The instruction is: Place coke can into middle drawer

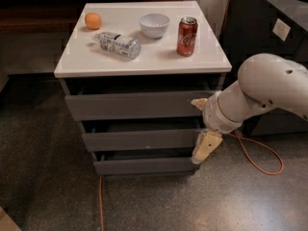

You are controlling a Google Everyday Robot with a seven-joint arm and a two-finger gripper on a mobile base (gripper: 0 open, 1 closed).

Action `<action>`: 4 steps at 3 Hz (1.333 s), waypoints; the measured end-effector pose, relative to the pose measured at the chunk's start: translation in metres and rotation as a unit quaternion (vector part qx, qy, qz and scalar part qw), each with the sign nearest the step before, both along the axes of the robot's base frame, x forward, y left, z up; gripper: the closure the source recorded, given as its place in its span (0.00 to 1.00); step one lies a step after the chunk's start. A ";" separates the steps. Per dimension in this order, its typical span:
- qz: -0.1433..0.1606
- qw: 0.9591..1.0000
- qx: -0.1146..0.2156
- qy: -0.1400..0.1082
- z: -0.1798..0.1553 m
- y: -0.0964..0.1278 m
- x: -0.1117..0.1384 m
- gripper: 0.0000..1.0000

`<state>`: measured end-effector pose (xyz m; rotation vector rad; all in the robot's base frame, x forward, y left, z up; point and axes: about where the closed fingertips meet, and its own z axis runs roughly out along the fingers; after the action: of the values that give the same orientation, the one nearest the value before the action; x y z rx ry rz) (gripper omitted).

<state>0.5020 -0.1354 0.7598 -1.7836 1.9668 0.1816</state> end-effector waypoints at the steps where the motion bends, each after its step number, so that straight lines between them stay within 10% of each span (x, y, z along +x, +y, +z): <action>1: 0.021 1.000 0.004 -0.014 -0.035 0.007 0.011 0.00; 4: 0.048 0.999 0.013 -0.015 -0.084 0.015 0.033 0.00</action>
Offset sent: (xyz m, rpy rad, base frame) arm 0.0081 0.0053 -0.0277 0.0060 -0.0211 0.0331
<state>0.5346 -0.1201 0.6762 -1.8557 1.8515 0.2104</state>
